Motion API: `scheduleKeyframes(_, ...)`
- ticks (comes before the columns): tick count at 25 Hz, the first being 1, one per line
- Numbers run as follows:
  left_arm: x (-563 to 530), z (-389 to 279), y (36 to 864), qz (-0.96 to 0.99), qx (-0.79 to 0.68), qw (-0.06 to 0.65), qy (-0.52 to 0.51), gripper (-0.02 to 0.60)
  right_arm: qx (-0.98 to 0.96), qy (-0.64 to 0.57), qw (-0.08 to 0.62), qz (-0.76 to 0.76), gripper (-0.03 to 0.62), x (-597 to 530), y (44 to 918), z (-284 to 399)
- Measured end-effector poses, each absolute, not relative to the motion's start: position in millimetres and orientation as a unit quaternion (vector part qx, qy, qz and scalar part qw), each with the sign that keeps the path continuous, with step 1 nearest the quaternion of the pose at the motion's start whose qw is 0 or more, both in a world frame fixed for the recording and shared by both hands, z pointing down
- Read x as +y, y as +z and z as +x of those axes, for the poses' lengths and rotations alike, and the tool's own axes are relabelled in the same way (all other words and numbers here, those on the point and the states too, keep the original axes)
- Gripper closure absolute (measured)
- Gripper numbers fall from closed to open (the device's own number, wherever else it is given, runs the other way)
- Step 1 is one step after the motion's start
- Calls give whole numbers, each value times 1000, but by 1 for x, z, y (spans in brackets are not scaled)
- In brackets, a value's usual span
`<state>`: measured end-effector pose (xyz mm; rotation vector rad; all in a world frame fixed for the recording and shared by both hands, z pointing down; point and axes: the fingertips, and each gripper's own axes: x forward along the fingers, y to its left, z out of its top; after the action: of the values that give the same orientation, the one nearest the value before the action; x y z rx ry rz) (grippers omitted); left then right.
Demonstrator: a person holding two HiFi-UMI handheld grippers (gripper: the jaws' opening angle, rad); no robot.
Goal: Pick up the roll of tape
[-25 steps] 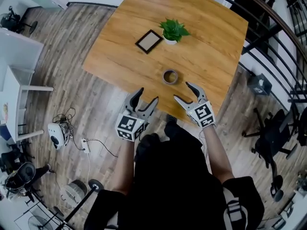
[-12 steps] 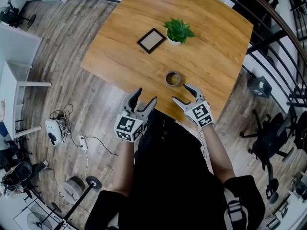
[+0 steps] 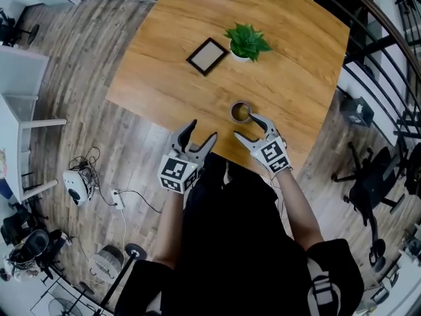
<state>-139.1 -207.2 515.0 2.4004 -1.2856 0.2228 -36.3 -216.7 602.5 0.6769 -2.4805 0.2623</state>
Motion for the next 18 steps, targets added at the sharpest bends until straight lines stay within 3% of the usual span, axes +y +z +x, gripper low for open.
scheduleKeyframes(18, -232, -138, 558, 878, -408, 220, 121, 296, -894, 127, 343, 258, 329, -219, 679, -40)
